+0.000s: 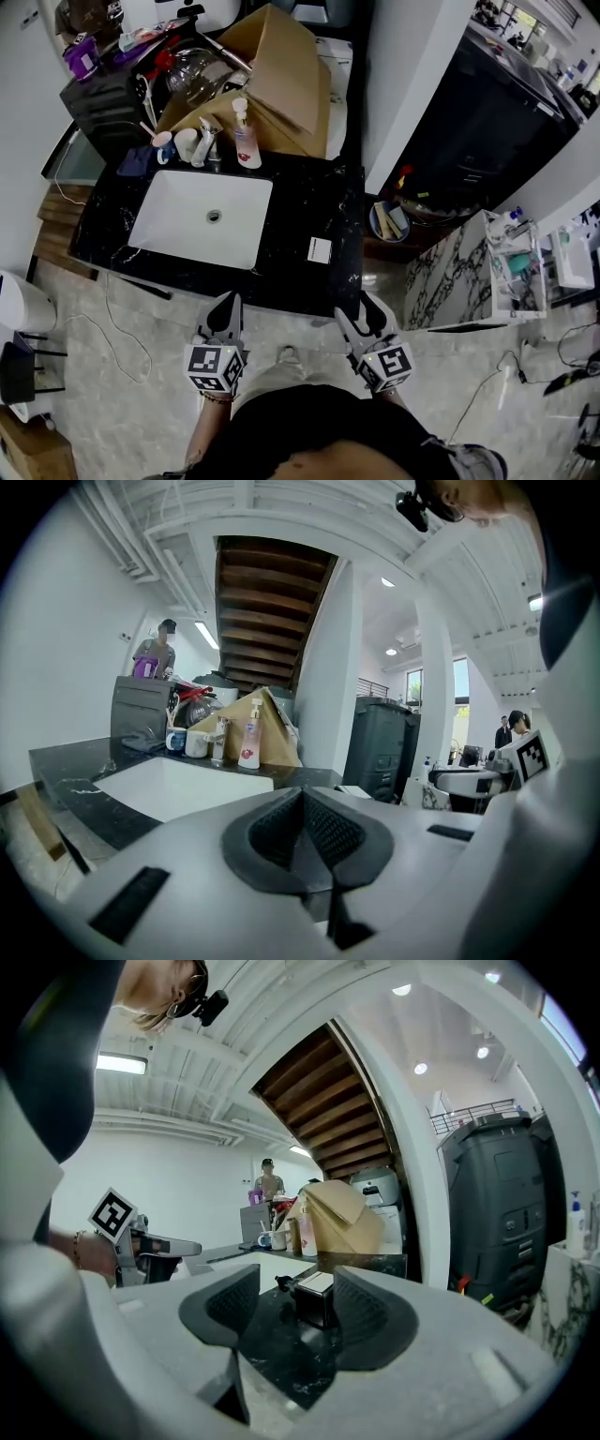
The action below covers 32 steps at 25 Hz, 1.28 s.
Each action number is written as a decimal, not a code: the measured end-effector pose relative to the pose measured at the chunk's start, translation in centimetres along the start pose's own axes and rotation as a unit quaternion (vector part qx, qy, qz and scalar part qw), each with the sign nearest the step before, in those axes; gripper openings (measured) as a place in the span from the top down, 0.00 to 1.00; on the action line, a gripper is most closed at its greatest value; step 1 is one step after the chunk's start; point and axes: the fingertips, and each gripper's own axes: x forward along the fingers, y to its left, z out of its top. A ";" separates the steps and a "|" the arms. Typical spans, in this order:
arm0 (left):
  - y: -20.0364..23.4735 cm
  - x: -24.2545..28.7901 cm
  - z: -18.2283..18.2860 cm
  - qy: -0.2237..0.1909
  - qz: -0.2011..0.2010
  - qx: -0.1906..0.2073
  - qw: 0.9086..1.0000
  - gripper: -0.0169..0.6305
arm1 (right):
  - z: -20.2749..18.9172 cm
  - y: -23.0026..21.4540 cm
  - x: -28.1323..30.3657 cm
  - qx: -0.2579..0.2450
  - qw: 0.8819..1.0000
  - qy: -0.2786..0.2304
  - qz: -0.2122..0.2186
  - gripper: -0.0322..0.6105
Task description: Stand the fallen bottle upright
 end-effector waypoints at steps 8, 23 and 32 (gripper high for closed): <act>2.1 0.9 -0.8 0.013 0.027 -0.015 0.999 0.97 | -0.1 -1.3 3.8 -0.031 0.998 0.030 0.037 0.58; 2.7 0.6 1.6 -0.025 0.092 -0.043 0.995 0.97 | 1.6 -3.1 13.5 -0.172 0.932 0.224 0.227 0.58; 5.7 -3.8 0.7 -0.034 0.176 -0.071 0.981 0.97 | -5.3 0.7 18.3 -0.227 0.779 0.468 0.350 0.61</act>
